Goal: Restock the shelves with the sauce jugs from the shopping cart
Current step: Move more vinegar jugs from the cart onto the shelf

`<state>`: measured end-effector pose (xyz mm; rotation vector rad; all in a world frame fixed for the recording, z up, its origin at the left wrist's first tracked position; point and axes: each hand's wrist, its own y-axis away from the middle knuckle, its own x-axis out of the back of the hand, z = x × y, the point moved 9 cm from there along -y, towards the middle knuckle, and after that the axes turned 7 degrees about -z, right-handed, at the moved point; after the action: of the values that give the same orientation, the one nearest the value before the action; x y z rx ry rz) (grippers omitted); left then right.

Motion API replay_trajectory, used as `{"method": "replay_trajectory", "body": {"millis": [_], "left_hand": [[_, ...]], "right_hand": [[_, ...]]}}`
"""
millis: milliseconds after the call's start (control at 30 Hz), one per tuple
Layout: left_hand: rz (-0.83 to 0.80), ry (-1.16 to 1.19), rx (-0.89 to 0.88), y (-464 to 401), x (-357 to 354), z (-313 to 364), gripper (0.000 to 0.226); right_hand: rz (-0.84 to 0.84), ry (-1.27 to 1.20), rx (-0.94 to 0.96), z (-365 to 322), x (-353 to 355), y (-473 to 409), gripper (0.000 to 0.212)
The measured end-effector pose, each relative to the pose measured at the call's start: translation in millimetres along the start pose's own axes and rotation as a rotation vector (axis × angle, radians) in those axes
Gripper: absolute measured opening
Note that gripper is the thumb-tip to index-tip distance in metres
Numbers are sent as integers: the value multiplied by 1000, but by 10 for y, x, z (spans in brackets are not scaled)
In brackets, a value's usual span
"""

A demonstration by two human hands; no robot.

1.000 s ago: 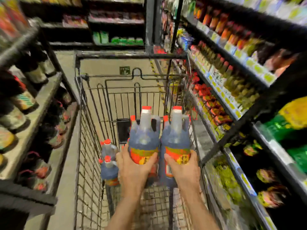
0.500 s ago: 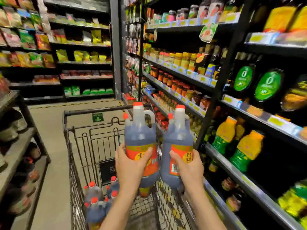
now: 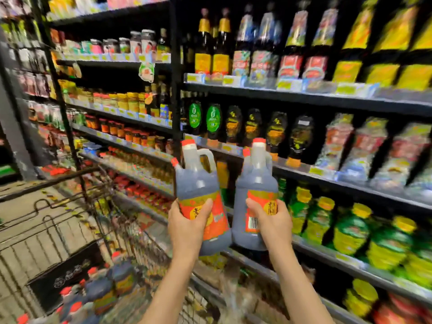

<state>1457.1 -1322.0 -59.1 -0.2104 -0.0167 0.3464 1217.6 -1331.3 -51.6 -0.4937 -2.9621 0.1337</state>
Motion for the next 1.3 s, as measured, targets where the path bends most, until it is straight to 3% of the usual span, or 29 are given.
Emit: {"method": "replay_trajectory", "body": {"millis": [133, 233, 500, 700, 967, 1233, 1300], "left_hand": [[-171, 47, -42, 356, -850, 223, 78], [-319, 96, -45, 709, -1543, 361, 74], [-639, 251, -42, 2086, -3257, 803, 70], [-753, 346, -40, 3232, -4275, 1100, 52], [-924, 408, -34, 4554, -5432, 1469, 76], [-1102, 443, -29, 5628, -6562, 1705, 40], [-1139, 454, -29, 5865, -6877, 1747, 39]], "right_hand": [[186, -7, 9, -83, 1029, 218, 58], [322, -4, 30, -101, 1818, 430, 71], [615, 56, 36, -139, 3970, 1218, 39], [727, 71, 19, -124, 5382, 1818, 39], [903, 82, -2, -66, 6946, 2572, 41], [1054, 41, -8, 115, 8171, 3012, 49], [1085, 37, 4, 137, 8481, 3092, 45]]}}
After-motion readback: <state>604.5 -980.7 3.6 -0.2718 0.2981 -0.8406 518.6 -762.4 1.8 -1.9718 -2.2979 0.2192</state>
